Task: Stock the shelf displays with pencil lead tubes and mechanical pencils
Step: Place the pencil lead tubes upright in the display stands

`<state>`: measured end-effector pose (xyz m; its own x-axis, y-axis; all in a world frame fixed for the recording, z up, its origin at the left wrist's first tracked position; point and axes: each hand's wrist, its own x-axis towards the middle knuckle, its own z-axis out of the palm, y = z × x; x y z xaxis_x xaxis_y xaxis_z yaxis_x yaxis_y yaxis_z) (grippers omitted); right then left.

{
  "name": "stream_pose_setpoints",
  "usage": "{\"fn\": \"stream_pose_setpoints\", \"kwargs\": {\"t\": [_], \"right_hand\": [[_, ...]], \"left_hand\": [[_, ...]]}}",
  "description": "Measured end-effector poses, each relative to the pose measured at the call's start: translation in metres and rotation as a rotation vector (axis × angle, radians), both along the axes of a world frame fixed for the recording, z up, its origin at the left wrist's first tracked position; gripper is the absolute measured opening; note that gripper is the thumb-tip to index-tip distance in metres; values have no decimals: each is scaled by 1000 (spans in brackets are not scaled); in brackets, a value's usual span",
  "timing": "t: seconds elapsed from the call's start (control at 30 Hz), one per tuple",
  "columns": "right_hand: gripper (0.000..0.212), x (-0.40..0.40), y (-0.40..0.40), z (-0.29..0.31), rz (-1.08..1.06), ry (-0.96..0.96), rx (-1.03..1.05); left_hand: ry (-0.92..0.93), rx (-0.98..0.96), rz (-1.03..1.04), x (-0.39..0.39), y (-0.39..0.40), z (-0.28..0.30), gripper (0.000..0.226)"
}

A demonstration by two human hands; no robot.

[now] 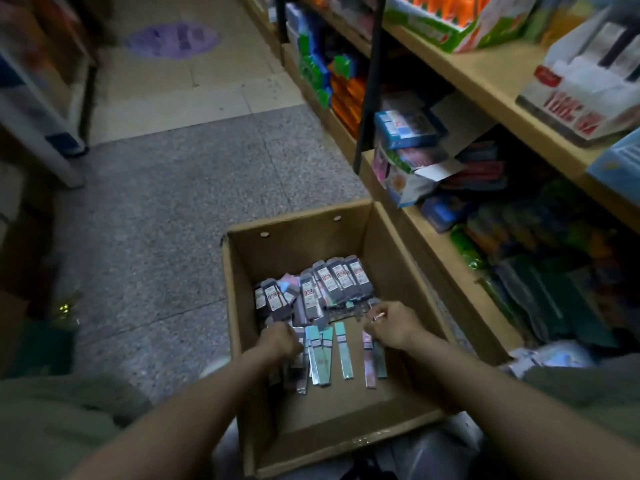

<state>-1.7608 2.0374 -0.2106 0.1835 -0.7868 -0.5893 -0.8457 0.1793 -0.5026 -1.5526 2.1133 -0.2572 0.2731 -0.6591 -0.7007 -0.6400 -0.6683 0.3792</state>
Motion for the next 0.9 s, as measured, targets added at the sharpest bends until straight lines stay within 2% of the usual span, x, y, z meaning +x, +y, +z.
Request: {"fn": "stream_pose_setpoints", "kwargs": {"t": [0.17, 0.27, 0.4, 0.57, 0.73, 0.9], "right_hand": [[19, 18, 2, -54, -77, 21, 88], [25, 29, -1, -77, -97, 20, 106], [18, 38, -11, -90, -22, 45, -32], [29, 49, -36, -95, -13, -21, -247], [43, 75, -62, -101, 140, 42, -373], [56, 104, -64, -117, 198, 149, -353]], "left_hand": [[77, -10, 326, -36, 5, -46, 33], [54, -49, 403, -52, 4, -64, 32], [-44, -114, 455, -54, -2, -77, 41], [-141, -193, 443, -55, -9, -80, 24], [-31, -322, 700, -56, -18, -74, 28], [102, -463, 789, -43, -37, -68, 21]]}}
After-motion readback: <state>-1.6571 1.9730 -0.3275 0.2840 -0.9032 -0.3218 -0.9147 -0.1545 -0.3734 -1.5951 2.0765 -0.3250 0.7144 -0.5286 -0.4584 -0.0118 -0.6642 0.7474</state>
